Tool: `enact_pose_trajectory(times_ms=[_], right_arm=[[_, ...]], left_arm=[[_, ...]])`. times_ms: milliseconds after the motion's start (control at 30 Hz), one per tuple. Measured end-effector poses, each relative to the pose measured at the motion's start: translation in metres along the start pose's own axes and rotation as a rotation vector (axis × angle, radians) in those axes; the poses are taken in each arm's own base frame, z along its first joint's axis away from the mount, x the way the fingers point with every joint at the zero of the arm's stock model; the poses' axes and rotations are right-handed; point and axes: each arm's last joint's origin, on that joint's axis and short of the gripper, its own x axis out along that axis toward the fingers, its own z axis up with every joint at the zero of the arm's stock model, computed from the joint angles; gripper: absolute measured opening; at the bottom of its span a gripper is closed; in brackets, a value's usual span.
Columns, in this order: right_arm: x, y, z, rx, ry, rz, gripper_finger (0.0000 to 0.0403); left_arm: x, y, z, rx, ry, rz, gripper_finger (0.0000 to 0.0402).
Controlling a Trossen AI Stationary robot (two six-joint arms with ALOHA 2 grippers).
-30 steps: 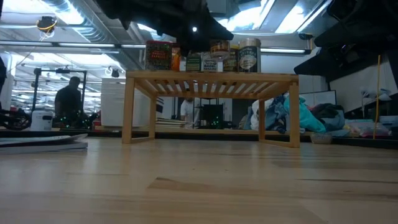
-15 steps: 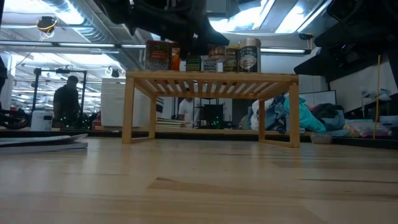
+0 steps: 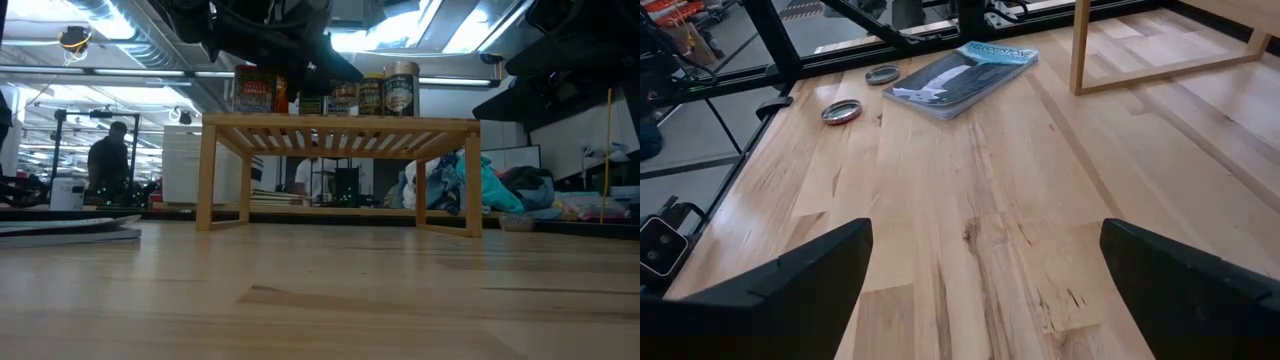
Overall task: Shelf spices
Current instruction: Put the transparent seasoning bottle on the shelf, then return to Home Position
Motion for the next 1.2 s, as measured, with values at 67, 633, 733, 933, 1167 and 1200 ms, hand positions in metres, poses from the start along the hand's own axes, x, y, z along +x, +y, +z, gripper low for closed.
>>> enact_pose_trajectory(times_ms=[67,633,733,933,1167,1200], right_arm=[[0.0000,0.0000,0.0000,0.000,0.000,0.000,0.0397],[0.0000,0.0000,0.0000,0.000,0.000,-0.001,0.0397],[0.0000,0.0000,-0.0001,0.000,0.000,0.000,0.0397],[0.0000,0.0000,-0.0001,0.000,0.000,0.000,0.0397],[0.0000,0.0000,0.0000,0.000,0.000,0.000,0.0397],[0.0000,0.0000,-0.0001,-0.001,0.001,0.000,0.0397]], left_arm=[[0.0000,0.0010,-0.0015,0.000,0.016,0.003,0.0181],[0.0042,0.0015,-0.0071,0.056,0.035,0.004,0.0197],[0.0042,0.0012,-0.0070,0.058,0.033,0.003,0.0198],[0.0042,0.0011,-0.0068,0.079,0.031,-0.005,0.0233],[0.0042,0.0010,-0.0069,0.077,0.032,-0.006,0.0287],[0.0042,0.0011,-0.0069,0.077,0.032,-0.006,0.0292]])
